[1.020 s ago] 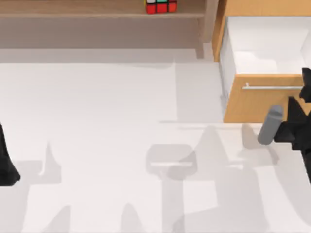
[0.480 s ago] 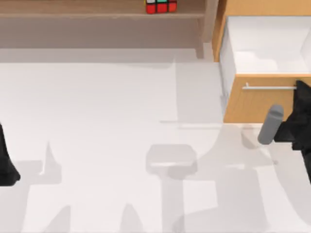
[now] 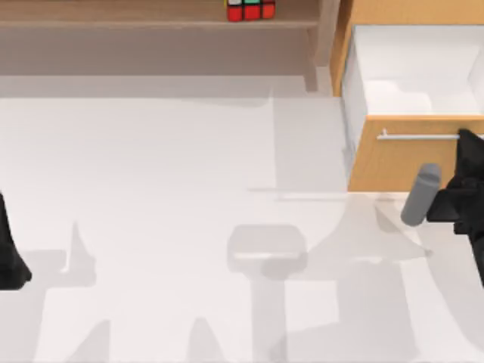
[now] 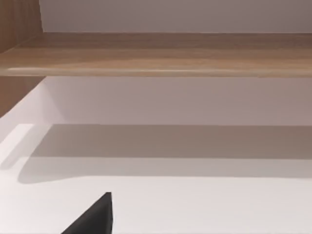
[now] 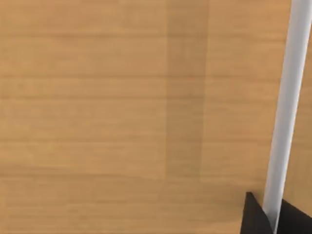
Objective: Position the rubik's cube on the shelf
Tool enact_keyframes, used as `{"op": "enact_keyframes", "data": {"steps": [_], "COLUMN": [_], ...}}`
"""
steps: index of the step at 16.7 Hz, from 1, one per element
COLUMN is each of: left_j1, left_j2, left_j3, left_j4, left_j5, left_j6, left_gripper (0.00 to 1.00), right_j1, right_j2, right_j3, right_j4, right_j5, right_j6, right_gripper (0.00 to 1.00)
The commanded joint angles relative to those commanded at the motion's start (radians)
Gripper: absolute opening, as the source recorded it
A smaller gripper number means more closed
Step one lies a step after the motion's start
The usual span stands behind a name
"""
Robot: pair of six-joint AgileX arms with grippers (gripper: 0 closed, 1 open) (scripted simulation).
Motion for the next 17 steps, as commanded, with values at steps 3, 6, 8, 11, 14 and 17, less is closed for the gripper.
{"op": "enact_keyframes", "data": {"steps": [3,6,8,11,14,17], "left_j1": [0.000,0.000,0.000,0.000,0.000,0.000], "left_j2": [0.000,0.000,0.000,0.000,0.000,0.000], "left_j3": [0.000,0.000,0.000,0.000,0.000,0.000], "left_j4": [0.000,0.000,0.000,0.000,0.000,0.000], "left_j5": [0.000,0.000,0.000,0.000,0.000,0.000], "left_j6": [0.000,0.000,0.000,0.000,0.000,0.000], "left_gripper": [1.00,1.00,1.00,1.00,1.00,1.00], "right_j1": [-0.001,-0.018,-0.033,-0.056,-0.069,-0.069], "right_j2": [0.003,0.022,0.040,0.066,0.079,0.079], "right_j3": [0.012,0.071,0.122,0.199,0.246,0.247], "right_j4": [-0.008,-0.049,-0.087,-0.143,-0.173,-0.174], "right_j5": [-0.003,-0.019,-0.034,-0.056,-0.068,-0.069], "right_j6": [0.003,0.002,0.002,0.002,0.002,0.002], "right_gripper": [0.00,0.00,0.00,0.00,0.00,0.00]}}
